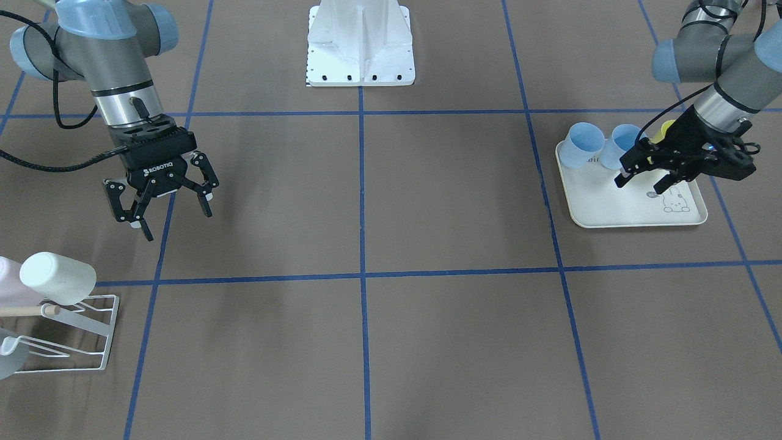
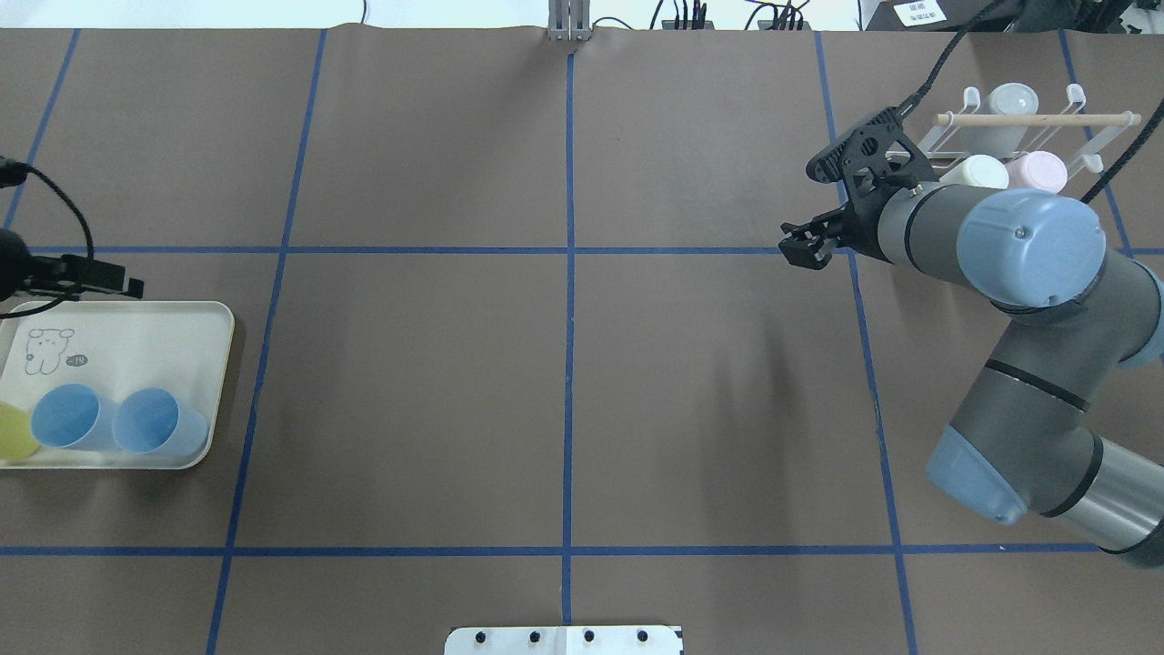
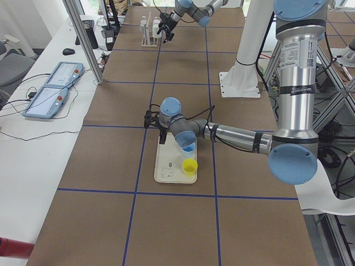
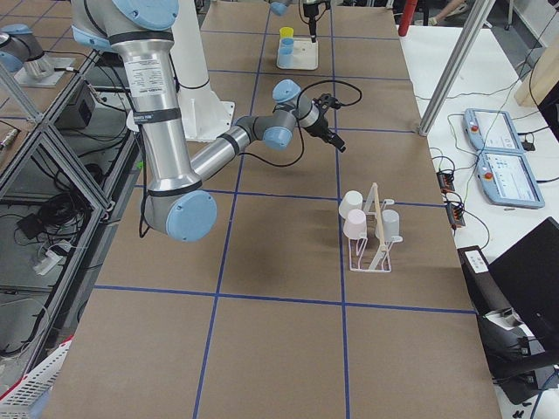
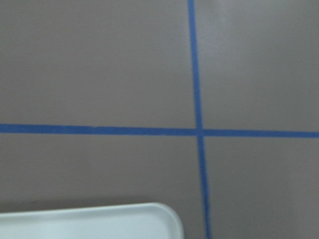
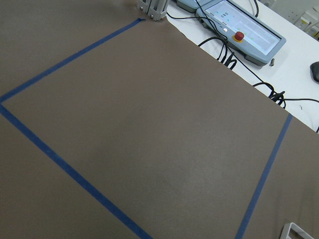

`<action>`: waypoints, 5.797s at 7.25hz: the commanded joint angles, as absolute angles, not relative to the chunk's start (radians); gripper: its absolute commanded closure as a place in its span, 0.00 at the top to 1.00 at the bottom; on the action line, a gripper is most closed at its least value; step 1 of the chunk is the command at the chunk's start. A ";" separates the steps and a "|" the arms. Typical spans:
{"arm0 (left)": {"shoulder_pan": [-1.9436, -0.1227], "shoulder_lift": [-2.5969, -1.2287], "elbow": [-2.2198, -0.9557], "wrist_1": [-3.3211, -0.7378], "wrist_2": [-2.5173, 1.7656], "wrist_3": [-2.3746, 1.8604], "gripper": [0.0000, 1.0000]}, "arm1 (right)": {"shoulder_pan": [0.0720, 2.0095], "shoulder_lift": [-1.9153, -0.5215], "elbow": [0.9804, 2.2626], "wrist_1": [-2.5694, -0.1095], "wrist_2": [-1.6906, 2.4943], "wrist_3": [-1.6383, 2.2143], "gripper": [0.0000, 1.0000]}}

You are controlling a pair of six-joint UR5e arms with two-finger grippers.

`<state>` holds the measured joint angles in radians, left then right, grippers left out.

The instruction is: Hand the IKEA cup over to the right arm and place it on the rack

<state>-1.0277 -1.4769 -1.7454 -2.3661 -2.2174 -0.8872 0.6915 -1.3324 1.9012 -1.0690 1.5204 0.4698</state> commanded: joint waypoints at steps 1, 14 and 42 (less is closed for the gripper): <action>-1.072 -1.309 -1.813 -2.365 -2.215 -0.729 1.00 | 0.678 -1.296 1.891 -1.074 1.578 0.589 1.00; -1.152 -1.196 -1.726 -2.364 -2.281 -0.568 0.74 | 0.658 -1.124 1.898 -1.367 1.671 0.577 1.00; -1.237 -2.072 -1.732 -1.991 -2.638 -1.571 0.00 | 0.588 -0.939 1.577 -0.629 1.431 0.235 0.99</action>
